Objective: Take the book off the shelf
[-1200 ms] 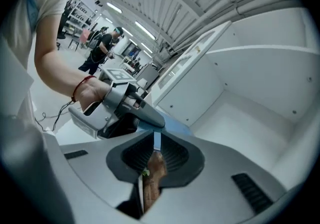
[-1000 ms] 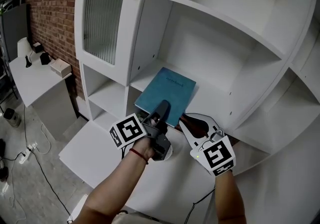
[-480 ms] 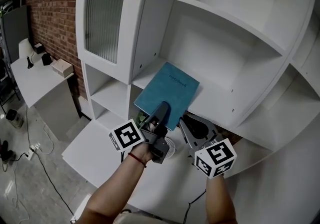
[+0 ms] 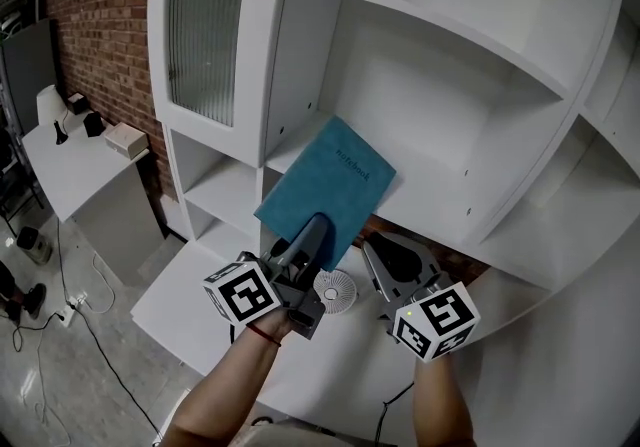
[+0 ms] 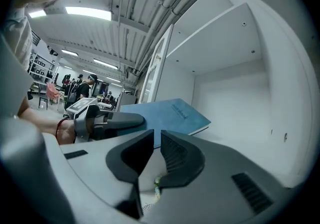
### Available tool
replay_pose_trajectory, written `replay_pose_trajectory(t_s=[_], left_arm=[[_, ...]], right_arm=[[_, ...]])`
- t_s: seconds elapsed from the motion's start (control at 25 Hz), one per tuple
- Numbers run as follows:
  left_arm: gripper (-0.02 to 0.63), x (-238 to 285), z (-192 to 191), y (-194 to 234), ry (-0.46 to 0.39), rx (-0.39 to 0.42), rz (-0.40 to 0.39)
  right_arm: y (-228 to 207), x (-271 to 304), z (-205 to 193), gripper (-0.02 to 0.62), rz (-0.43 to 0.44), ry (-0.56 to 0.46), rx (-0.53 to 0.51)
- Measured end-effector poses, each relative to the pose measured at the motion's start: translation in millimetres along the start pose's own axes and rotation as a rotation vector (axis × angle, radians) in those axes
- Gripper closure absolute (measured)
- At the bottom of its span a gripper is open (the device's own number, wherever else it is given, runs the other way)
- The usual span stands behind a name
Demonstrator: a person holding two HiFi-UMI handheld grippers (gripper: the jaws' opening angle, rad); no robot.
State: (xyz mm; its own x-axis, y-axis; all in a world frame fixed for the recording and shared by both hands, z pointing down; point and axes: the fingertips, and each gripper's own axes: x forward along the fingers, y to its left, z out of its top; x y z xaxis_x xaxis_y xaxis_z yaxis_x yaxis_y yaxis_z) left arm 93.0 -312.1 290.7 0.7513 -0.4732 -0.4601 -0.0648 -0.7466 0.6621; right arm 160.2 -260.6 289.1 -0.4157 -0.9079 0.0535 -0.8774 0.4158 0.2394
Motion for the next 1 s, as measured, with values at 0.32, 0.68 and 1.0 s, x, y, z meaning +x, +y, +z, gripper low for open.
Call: replay_pose_trajectory(t_s=[0.32,0.68,1.0], left_arm=[[0.560,-22,6,-9,0.003,0.082,0.017],[0.561,-54,3,-20,0.012,0.137,0.019],[0.560,-88,-2,-20,0.014,0.176,0.055]], right_arm=[[17,2,-2,0.541,0.021,-0.051,0.057],[28,-8,-10,0.541,0.018,-0.133,0.140],[48,-8,-34,0.541,0.037,-0.110,0.215]])
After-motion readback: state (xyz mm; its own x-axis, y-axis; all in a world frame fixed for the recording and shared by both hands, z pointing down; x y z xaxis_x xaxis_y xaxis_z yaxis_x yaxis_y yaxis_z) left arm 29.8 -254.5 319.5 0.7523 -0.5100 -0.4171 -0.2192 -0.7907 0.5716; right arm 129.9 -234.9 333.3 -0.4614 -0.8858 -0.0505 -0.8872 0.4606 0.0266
